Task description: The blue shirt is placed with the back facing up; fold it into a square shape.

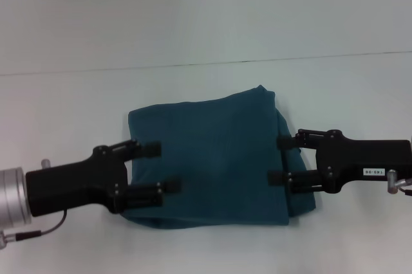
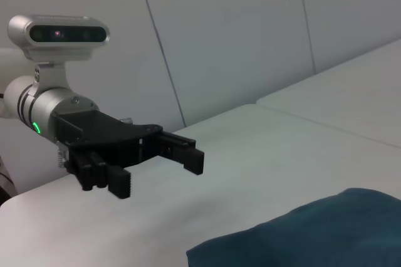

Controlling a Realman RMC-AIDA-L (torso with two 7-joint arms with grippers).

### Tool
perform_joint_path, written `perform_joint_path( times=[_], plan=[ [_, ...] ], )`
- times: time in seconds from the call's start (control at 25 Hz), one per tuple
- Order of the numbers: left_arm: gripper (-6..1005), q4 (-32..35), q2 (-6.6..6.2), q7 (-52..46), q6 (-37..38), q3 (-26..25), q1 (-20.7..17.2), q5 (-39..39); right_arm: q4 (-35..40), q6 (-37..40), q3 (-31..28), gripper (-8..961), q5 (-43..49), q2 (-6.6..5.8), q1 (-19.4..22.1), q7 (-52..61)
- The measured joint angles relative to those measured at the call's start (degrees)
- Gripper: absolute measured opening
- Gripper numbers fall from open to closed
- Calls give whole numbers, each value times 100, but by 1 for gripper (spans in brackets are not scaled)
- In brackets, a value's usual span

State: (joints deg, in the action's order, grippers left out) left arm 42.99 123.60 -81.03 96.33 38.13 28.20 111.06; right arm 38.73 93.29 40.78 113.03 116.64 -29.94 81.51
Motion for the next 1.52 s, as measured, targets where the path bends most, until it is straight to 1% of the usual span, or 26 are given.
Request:
perform_joint_path(
  times=[0.2,0.4,0.6,0.96,1.52],
  plan=[
    [885,-4,-14,-194,269,2,-50,-13,-6,2,8,911,9,47,3,-44],
    [885,-7,-1,-233,346,0,-138,-33,-59,-3,34,912,15,50,24,-66],
    [894,-10,4,-255,468,-25,-140,-55,-71,1,53,911,40,50,46,-101],
    [897,-32,22,-259,474,-31,-162,-59,-68,0,53,912,62,50,49,-56],
    [898,-98,14,-257,496,-36,-182,-60,-73,-19,53,912,61,50,48,-75]
  ],
)
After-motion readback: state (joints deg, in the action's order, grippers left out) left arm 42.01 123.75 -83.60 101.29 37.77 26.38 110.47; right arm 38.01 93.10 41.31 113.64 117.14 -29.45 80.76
